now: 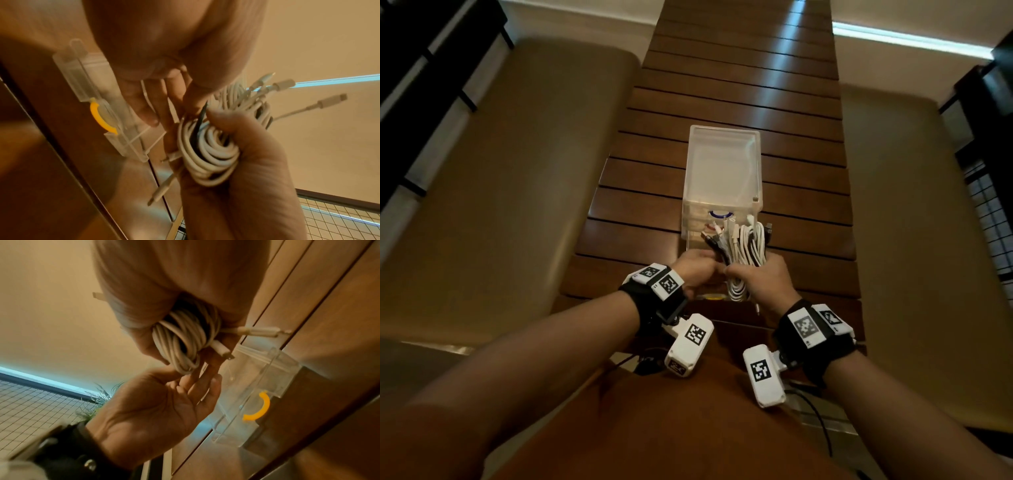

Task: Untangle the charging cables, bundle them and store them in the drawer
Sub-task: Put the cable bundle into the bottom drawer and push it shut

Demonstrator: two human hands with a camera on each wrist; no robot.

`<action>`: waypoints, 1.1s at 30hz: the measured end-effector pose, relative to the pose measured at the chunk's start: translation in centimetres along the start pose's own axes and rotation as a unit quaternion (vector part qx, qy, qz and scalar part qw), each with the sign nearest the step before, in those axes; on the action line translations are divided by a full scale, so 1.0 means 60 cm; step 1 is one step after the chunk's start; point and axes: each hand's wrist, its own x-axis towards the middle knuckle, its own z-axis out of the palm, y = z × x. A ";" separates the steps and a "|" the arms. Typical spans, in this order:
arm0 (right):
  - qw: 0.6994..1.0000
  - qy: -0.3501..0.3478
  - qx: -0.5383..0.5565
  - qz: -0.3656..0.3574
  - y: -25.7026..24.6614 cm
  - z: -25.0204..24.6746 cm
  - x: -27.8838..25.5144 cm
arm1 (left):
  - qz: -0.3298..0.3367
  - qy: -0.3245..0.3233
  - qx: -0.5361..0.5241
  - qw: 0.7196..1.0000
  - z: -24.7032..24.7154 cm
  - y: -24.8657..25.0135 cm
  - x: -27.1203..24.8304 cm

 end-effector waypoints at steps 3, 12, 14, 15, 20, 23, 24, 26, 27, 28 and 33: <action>0.999 0.014 -0.026 -0.026 0.001 0.008 -0.002 | 0.034 0.016 -0.010 0.999 0.005 -0.005 0.000; 0.990 0.053 -0.128 -0.007 0.032 0.037 0.029 | 0.012 0.079 0.081 0.994 -0.031 0.026 0.020; 0.988 0.050 -0.144 0.001 0.033 0.049 0.034 | 0.003 0.058 0.153 0.987 -0.034 0.035 0.023; 0.986 0.046 -0.159 0.007 0.033 0.054 0.038 | -0.002 0.032 0.177 0.984 -0.036 0.036 0.027; 0.979 0.040 -0.194 0.036 0.036 0.068 0.048 | 0.039 0.015 0.277 0.960 -0.054 0.027 0.044; 0.974 0.042 -0.216 0.049 0.038 0.077 0.051 | 0.092 0.098 0.418 0.898 -0.056 0.026 0.045; 0.970 0.040 -0.233 0.062 0.041 0.081 0.055 | 0.092 0.130 0.439 0.884 -0.056 0.026 0.044; 0.962 0.028 -0.262 0.076 0.047 0.090 0.065 | 0.096 0.182 0.444 0.872 -0.059 0.029 0.045; 0.958 0.017 -0.274 0.080 0.049 0.092 0.066 | 0.104 0.194 0.442 0.870 -0.061 0.029 0.047; 0.955 0.006 -0.285 0.084 0.050 0.094 0.068 | 0.109 0.197 0.439 0.870 -0.063 0.027 0.050; 0.911 -0.077 -0.398 0.083 0.043 0.075 0.066 | 0.128 0.211 0.436 0.865 -0.061 0.012 0.057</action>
